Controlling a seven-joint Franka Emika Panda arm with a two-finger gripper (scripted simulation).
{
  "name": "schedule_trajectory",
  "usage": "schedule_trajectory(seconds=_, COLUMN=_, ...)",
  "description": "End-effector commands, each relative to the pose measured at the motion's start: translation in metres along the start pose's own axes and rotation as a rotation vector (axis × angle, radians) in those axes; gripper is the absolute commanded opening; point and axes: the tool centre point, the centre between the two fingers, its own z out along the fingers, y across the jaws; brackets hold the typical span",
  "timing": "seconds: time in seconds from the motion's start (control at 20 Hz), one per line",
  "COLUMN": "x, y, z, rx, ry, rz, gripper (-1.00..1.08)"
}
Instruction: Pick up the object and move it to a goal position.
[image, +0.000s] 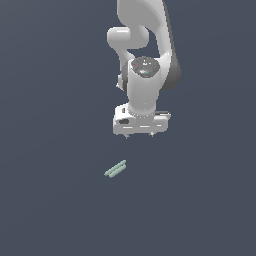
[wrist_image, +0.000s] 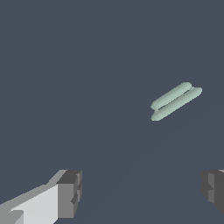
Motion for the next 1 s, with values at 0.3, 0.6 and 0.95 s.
schedule_trajectory(seconds=0.3, x=0.001, y=0.0, z=-0.005, rx=-0.002, ry=0.003, rz=-0.012, gripper=0.68)
schedule_trajectory(seconds=0.6, x=0.002, y=0.001, z=-0.003, rx=-0.003, ry=0.005, rz=0.0, gripper=0.68)
schedule_trajectory(seconds=0.95, x=0.009, y=0.007, z=0.009, rx=-0.013, ry=0.022, rz=0.077, gripper=0.68)
